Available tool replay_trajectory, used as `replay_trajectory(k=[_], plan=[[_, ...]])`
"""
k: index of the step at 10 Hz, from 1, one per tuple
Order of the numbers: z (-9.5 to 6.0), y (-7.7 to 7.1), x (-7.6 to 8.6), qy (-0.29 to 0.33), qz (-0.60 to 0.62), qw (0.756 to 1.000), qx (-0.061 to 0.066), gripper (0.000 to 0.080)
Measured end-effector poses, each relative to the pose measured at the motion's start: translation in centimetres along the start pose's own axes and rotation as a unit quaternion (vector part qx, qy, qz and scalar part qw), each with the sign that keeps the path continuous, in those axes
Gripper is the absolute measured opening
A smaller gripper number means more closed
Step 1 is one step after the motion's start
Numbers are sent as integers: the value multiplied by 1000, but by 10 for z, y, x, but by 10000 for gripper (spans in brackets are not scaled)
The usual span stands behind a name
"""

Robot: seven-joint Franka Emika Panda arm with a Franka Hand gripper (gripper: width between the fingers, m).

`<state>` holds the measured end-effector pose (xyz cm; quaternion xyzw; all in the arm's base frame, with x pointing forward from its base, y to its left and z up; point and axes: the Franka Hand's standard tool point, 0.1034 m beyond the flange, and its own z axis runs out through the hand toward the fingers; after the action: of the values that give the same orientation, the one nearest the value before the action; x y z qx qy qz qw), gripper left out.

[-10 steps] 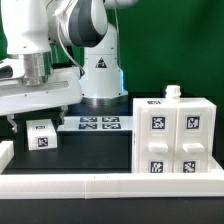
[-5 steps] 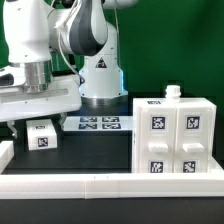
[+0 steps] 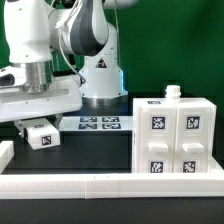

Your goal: Assemble cabinet

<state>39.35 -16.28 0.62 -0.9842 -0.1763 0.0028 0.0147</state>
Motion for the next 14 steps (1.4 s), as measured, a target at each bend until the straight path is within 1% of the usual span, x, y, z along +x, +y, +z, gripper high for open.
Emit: replay_trajectory(k=[1,2,3,4,5,7,8,9,10,14], plan=[[0,0,0,0,0,1000,0,547],[-11,-1,8,7,-6,1000,-5,547],[-30,-9,21,15,-4,1000,-5,547],[-53,-23,38,23,-7,1000,-3,547],[-68,-33,50,27,0,1000,0,547],[-107,-62,86,31,21,999,4,547],[-119,-72,102,39,29,999,3,547],[-124,-79,115,46,31,998,0,547],[-126,-83,120,48,32,998,0,547],[-124,-82,118,46,33,998,1,547]])
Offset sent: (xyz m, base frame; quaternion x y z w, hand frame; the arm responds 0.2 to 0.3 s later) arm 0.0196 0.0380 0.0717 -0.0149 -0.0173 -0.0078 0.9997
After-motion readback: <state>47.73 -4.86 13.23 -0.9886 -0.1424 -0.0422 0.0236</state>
